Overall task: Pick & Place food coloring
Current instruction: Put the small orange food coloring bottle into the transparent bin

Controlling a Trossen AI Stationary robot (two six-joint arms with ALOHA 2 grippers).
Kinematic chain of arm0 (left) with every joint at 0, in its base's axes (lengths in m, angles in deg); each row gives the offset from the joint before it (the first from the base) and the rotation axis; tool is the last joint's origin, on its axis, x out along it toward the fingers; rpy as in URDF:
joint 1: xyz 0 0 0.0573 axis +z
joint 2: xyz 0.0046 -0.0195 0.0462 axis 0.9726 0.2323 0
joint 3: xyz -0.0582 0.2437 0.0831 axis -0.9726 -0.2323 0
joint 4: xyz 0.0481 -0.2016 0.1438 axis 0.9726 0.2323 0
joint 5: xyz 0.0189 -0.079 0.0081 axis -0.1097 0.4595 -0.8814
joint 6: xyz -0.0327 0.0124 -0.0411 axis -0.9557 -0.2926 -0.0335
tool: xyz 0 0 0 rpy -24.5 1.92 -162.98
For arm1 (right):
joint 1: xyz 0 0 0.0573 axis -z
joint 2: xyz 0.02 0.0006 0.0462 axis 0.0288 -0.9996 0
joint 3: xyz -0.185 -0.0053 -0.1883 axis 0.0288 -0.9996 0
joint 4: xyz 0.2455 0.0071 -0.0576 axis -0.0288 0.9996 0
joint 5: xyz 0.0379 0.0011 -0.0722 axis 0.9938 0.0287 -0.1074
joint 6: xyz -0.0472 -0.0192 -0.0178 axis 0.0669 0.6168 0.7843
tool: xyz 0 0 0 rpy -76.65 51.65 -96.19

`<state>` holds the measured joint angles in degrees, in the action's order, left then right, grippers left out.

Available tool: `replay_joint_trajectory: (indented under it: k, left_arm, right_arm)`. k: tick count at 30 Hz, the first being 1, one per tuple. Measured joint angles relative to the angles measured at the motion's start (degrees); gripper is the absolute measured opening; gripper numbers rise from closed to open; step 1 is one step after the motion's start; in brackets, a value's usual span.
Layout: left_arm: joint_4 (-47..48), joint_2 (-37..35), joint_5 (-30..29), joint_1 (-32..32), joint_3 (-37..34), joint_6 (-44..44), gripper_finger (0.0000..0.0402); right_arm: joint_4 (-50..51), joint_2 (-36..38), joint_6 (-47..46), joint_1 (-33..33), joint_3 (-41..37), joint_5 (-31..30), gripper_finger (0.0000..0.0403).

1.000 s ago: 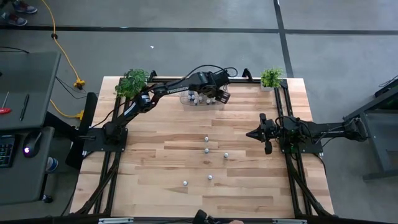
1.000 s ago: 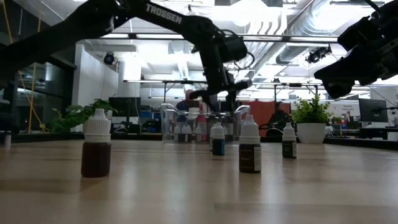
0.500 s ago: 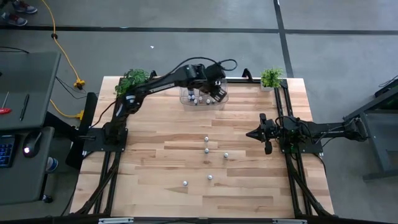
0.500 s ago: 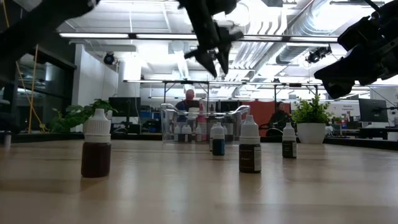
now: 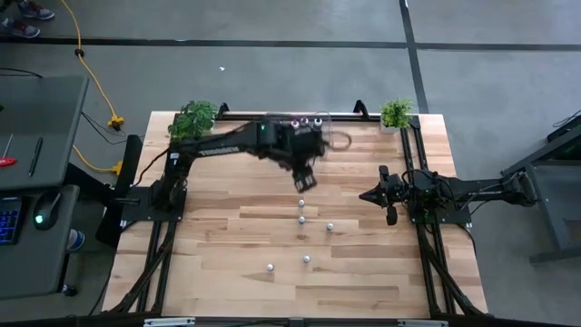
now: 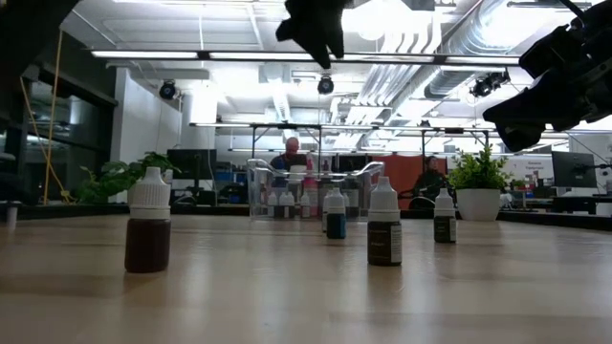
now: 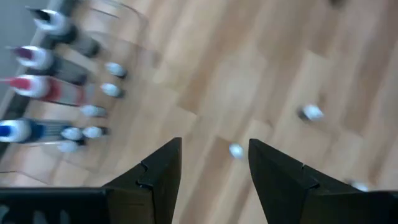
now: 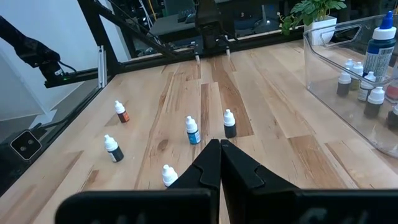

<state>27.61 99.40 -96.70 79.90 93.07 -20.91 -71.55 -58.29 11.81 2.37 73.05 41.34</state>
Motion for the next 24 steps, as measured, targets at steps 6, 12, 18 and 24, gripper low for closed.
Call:
replay_joint_trajectory:
  k: [6, 12, 18, 24]
  left_arm:
    - [2.73, -0.09, 0.77, -4.23, -0.78, 2.04, 0.0178]
    - [2.83, -0.09, 0.71, -7.98, -3.68, 2.04, 0.0178]
    - [3.04, -0.08, 0.86, -11.67, -4.70, 2.04, 0.0178]
    - [3.93, -0.08, 1.38, -14.86, -4.72, 2.01, 0.0178]
  right_arm:
    - [0.01, 0.00, -0.02, 0.01, 0.01, 0.00, 0.0000]
    - [-0.01, 0.01, -0.01, 0.01, 0.00, 0.00, 0.0000]
    - [-0.01, 0.00, -0.02, 0.01, 0.01, 0.00, 0.0000]
    - [-0.01, 0.00, 0.00, -0.01, 0.00, 0.00, 0.0000]
